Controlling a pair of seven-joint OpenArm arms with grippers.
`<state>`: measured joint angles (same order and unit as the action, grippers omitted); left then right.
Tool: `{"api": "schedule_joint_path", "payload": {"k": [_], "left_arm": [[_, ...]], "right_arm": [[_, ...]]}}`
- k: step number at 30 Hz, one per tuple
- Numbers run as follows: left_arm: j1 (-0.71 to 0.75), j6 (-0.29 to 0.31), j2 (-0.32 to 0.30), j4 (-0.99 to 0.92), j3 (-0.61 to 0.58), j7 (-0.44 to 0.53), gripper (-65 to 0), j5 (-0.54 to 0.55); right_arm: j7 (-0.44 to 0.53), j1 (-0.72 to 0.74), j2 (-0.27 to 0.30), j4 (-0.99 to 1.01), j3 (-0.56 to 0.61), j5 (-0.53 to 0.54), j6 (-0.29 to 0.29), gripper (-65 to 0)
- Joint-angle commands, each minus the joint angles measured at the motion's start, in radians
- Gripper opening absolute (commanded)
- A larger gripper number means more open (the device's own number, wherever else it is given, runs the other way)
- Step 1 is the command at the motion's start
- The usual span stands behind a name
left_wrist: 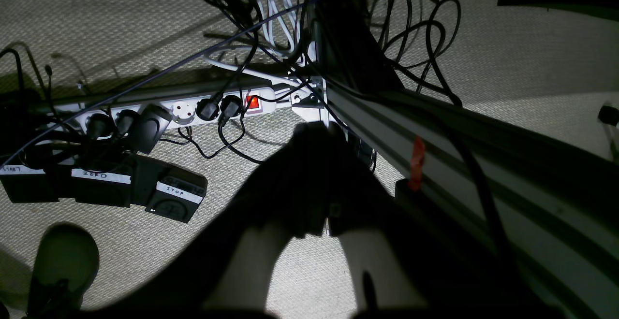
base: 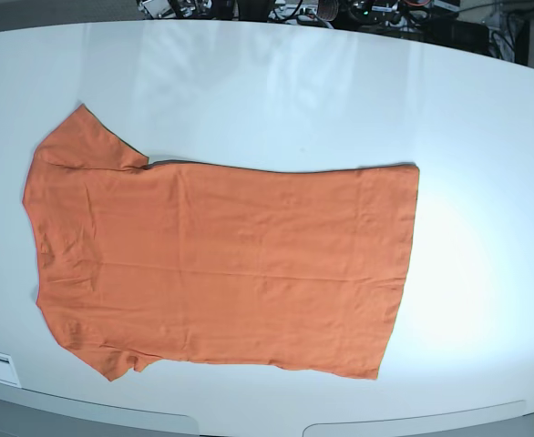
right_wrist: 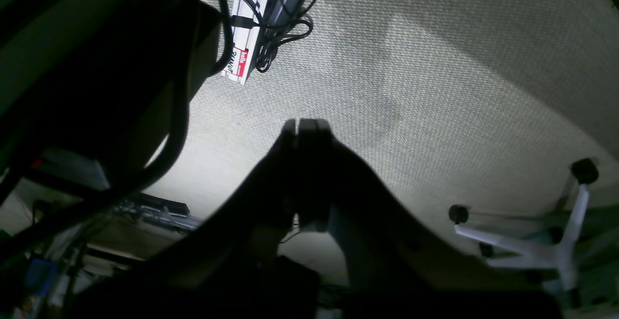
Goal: Fold the T-shirt properly
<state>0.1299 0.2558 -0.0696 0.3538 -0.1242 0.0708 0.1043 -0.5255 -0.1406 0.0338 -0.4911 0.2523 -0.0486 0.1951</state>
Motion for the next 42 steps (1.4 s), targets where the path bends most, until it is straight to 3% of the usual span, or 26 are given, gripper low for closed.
{"api": "schedule_joint_path", "payload": {"k": [1, 6, 28, 32, 36, 42], "left_arm": [[0.003, 0.013, -0.003, 0.006, 0.0, 0.007, -65.0, -0.001], [0.003, 0.014, -0.003, 0.006, 0.0, 0.007, -65.0, -0.055], [0.003, 0.014, -0.005, 0.007, 0.0, -0.02, -65.0, -0.055], [0.006, 0.014, -0.022, 0.013, 0.0, -0.031, -65.0, -0.048], [0.008, 0.014, -0.05, 0.017, 0.0, -0.073, -65.0, -0.048], [0.096, 0.023, -0.117, 0.123, -0.007, -0.132, -65.0, -0.045]], "right_arm": [[-0.007, 0.011, 0.002, -0.014, -0.002, -0.024, 0.019, -65.0], [-0.007, 0.011, 0.002, -0.014, -0.002, -0.061, 0.022, -65.0], [-0.013, 0.011, 0.002, -0.014, -0.002, -0.061, 0.014, -65.0], [-0.014, 0.01, 0.002, -0.014, -0.002, -0.061, 0.015, -65.0], [-0.02, -0.011, 0.003, -0.025, -0.002, -0.061, 0.073, -65.0], [-0.052, -0.13, 0.006, -0.107, -0.002, -0.061, 0.085, -65.0]]}}
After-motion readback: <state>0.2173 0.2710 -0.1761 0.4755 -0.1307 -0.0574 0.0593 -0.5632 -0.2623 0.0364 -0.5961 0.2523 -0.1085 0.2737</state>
